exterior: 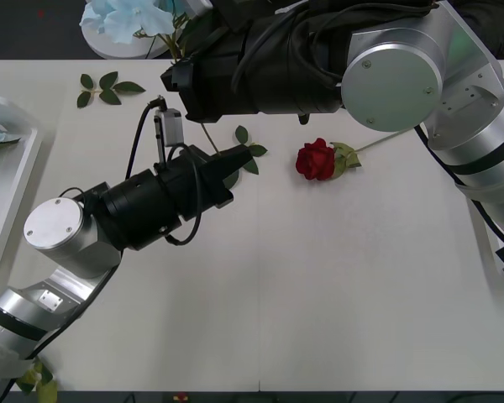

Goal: Place the red flowers into the right box and the blue flowers into the left box. If a person shows an open palm, hand one flower to the person first, then continue sorting.

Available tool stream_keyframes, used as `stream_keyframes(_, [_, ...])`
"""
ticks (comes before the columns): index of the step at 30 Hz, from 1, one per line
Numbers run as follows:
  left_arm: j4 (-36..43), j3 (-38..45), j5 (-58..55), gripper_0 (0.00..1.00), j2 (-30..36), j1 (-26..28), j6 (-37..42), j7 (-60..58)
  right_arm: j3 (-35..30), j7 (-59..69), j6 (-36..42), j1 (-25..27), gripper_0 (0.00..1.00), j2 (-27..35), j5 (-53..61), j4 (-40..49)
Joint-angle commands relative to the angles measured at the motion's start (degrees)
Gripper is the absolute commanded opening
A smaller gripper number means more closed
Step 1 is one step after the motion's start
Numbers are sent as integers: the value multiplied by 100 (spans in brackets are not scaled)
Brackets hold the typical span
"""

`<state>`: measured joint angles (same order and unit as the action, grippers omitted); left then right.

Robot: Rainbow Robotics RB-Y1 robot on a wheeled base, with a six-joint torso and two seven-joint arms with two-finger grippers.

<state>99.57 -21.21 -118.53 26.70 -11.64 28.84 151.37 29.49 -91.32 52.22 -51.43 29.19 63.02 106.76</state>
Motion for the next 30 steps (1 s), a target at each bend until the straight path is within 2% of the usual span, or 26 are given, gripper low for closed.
stream_keyframes(1, [45, -94, 40, 0, -113, -233, -89, 261, 22, 167, -124, -289, 0, -63, -44, 64])
stream_keyframes(5, [45, -94, 40, 0, -113, -233, -89, 261, 22, 150, -142, -289, 0, -27, -44, 64])
stream_keyframes(6, [45, -94, 40, 0, -113, -233, -98, 270, 22, 167, -142, -289, 16, -19, -44, 64])
stream_keyframes(7, [45, -86, 40, 0, -113, -233, -98, 270, 22, 176, -142, -289, 41, -10, -44, 64])
stream_keyframes(8, [45, -86, 40, 0, -104, -233, -98, 279, 22, 176, -142, -289, 52, -1, -44, 64])
stream_keyframes(10, [45, -86, 40, 0, -104, -233, -98, 279, 22, 194, -142, -289, 65, 8, -53, 64])
stream_keyframes(15, [45, -77, 40, 0, -104, -233, -107, 305, 22, 202, -150, -289, 85, 25, -79, 64])
stream_keyframes(21, [45, -77, 32, 0, -77, -233, -107, 331, 31, 150, -168, -298, 94, 87, -158, 82])
stream_keyframes(30, [45, -42, 14, 0, -7, -233, -107, 340, 22, 36, -115, -403, 97, 447, -105, 91])
